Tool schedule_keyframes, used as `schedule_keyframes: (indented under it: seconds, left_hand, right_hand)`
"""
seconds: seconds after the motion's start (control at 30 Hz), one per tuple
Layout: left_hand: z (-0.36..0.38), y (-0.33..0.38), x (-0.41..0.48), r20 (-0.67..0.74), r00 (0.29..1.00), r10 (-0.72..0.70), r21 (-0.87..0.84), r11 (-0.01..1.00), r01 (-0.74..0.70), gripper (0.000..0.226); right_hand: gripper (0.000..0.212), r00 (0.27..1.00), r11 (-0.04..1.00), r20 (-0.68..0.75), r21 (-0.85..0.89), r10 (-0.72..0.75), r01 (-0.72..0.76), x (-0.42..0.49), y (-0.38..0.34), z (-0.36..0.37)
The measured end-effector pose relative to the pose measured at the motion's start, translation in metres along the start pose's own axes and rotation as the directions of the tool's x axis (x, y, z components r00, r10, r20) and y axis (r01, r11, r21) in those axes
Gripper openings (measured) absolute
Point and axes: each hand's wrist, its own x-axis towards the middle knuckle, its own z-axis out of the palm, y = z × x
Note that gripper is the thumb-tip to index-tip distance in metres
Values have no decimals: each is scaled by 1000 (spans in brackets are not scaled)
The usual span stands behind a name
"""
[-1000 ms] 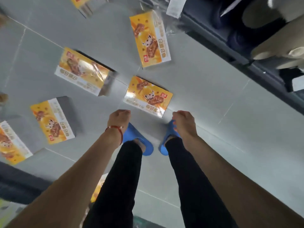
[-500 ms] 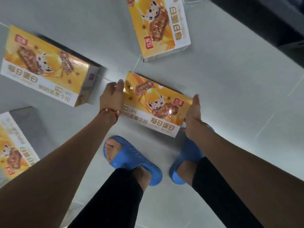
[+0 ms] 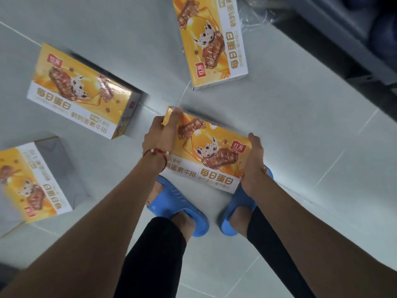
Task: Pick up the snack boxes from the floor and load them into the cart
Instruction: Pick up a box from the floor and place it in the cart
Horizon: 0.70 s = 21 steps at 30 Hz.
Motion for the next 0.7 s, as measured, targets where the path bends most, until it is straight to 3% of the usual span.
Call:
schedule_keyframes:
  seconds: [0.1, 0.23, 0.5, 0.6, 0.63, 0.7]
  left_hand:
    - [-25, 0, -44, 13, 997, -75, -145, 986, 76, 76]
    - [-57, 2, -107, 22, 994, -109, -320, 941, 110, 71]
    - [-127, 35, -239, -5, 995, -103, -431, 898, 91, 55]
    - [-152, 45, -289, 21, 994, -104, -430, 897, 103, 66]
    - [-160, 47, -306, 36, 994, -101, -442, 891, 107, 62]
    - [-174, 54, -341, 64, 996, -58, -476, 876, 81, 29]
  right_hand:
    - [96, 995, 999, -97, -53, -11, 6, 11, 19, -23]
    - [67, 992, 988, 11, -93, -122, 123, -97, -11, -35]
    - [60, 896, 947, 331, -19, -296, 320, -273, -48, -90]
    - [63, 863, 931, 385, -23, -328, 364, -328, -57, -113]
    - [64, 852, 926, 396, -12, -343, 378, -347, -61, -120]
    - [63, 826, 912, 414, 24, -383, 410, -381, -67, -137]
